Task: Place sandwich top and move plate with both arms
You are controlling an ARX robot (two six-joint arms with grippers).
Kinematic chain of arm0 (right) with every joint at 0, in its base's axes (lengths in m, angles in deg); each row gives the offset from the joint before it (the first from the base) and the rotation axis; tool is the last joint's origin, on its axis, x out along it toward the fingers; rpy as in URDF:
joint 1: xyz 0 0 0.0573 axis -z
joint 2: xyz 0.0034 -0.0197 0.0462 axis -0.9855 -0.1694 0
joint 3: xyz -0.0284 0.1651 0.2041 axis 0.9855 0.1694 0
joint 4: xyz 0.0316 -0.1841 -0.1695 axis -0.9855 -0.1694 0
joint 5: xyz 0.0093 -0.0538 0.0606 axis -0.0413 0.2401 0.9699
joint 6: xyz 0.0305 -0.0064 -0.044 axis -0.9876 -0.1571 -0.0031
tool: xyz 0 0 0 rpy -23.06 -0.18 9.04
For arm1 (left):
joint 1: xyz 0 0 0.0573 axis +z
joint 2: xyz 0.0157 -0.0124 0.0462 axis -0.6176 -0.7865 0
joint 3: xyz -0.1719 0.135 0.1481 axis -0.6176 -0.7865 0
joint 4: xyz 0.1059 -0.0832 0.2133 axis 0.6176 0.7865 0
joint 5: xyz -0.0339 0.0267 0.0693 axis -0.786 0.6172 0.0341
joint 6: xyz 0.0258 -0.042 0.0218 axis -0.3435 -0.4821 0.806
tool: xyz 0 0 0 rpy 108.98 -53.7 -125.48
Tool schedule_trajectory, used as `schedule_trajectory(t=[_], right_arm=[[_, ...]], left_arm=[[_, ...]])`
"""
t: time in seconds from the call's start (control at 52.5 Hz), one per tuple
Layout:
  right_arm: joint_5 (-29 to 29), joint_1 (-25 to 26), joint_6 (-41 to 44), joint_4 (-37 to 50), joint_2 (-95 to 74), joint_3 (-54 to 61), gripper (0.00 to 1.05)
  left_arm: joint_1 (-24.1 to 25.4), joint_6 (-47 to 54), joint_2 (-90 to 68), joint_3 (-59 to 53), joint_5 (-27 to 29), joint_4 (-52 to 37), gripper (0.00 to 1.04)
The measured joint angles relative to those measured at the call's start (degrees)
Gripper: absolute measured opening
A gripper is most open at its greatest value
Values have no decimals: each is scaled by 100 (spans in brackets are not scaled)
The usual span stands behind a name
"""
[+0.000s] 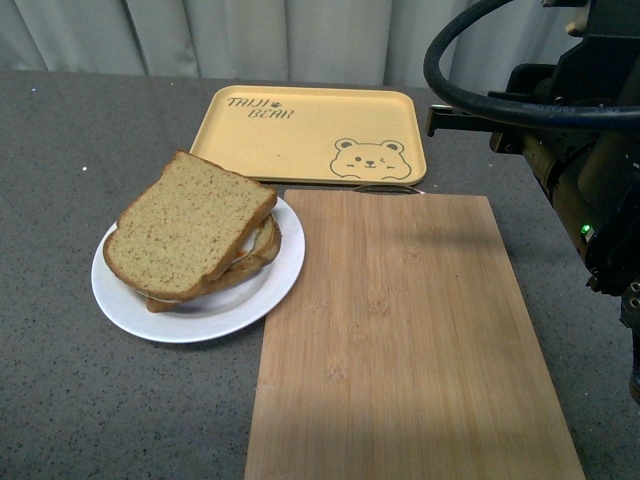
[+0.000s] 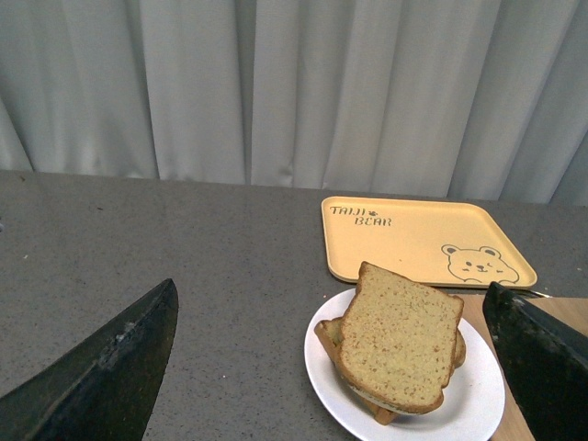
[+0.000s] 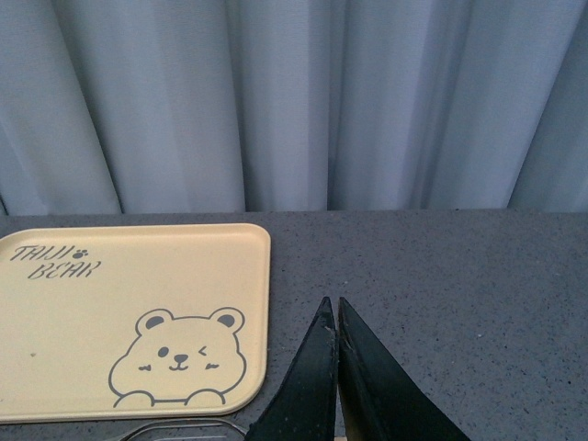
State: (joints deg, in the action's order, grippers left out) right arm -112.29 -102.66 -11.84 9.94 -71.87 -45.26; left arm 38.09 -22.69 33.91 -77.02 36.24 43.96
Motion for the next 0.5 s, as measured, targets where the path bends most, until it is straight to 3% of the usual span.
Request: schedule_trajectory(t=[0.191, 0.267, 0.343, 0.496], right_arm=[[122, 11, 22, -2, 37, 166, 1], [1296, 717, 210, -278, 1532, 1718, 1], [1318, 1405, 229, -520, 3508, 3023, 1], [1672, 1609, 262, -1335, 5163, 3788, 1]], left_arm=[[0, 0, 2, 0, 0, 0, 98], [0, 11, 13, 0, -4, 0, 98], [0, 11, 0, 0, 42, 13, 98], [0, 15, 24, 0, -20, 13, 98]])
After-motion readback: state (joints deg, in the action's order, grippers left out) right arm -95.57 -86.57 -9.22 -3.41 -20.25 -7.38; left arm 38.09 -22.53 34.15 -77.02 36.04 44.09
